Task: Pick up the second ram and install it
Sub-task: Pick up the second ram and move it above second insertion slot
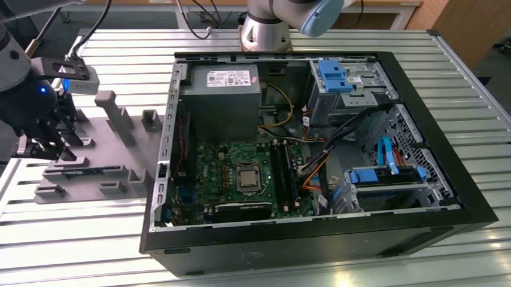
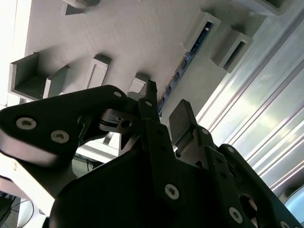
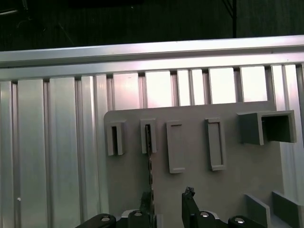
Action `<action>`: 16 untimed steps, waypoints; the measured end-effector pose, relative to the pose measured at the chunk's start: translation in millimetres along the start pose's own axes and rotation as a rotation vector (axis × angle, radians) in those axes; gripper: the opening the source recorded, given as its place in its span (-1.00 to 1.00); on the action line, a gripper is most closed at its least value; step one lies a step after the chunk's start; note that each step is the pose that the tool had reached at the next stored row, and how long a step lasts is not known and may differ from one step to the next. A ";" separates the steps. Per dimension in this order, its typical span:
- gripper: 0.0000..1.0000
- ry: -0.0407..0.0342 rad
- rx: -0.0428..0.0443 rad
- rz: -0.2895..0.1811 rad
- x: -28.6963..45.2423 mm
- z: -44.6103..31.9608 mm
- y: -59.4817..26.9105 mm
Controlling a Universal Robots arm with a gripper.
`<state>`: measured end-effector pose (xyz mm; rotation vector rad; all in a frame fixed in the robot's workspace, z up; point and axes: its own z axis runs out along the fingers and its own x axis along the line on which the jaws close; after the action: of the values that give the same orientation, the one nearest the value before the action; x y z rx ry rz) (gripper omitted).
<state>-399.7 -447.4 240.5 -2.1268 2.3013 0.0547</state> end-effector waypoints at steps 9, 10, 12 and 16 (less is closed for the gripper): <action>-0.23 0.0004 -0.0005 -0.012 5.7 15.4 3.8; -0.23 0.0004 -0.0005 -0.017 6.4 16.4 3.7; -0.23 0.0013 -0.0006 -0.025 7.1 17.9 3.7; -0.23 0.0063 -0.0007 -0.035 8.1 21.4 3.6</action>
<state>-404.2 -454.5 218.9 -2.1703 2.2666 0.0486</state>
